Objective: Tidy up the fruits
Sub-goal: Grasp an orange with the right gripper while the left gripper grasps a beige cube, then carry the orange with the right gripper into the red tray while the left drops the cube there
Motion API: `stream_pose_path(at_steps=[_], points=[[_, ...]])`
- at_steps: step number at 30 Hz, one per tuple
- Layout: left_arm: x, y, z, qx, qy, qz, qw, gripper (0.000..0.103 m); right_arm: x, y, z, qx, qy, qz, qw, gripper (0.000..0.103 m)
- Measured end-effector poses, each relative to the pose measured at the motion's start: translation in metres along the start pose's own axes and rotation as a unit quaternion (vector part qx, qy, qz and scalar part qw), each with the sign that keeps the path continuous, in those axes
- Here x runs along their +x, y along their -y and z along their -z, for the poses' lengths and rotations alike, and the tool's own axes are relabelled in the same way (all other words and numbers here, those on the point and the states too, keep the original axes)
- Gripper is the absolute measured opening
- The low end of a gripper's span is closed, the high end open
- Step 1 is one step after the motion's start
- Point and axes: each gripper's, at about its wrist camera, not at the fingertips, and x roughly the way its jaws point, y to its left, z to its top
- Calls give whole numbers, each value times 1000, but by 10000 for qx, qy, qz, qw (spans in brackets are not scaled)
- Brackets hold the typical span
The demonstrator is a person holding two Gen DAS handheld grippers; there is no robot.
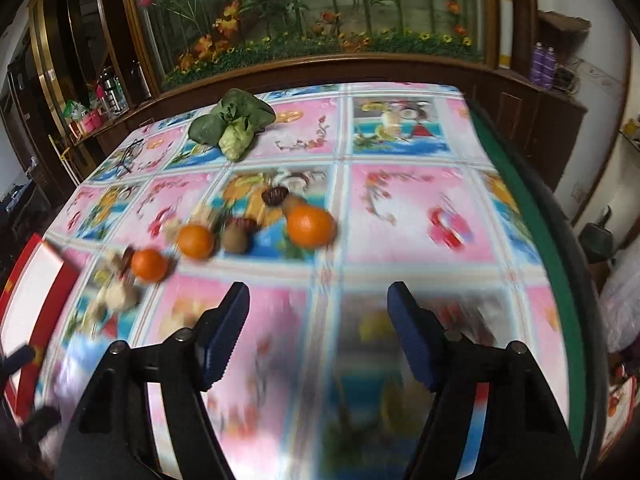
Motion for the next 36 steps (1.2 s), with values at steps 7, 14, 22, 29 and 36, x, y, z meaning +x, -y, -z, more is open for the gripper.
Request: stream_pose_path(at_steps=[7,14,22,29,36], points=[[19,0,-6,-87,-255,124,9996,85,55,-4,-28,-12,-298,108,9995,39],[45,16,-23,-30,-424,117,9990,68,36,-5,-11,3,-147,28,9999,36],[73,20,-40,-157,-365,-436,9983,25,-8,4,3,169,266,-314,9990,36],[54,21,-32,-68,-259,-335,9991,24,-14,-6,1,3,367,-509,9980,36],[-4,0,-8,-124,-32,-355,9993,24,-15,-15,5,-134,350,-473,9982,36]])
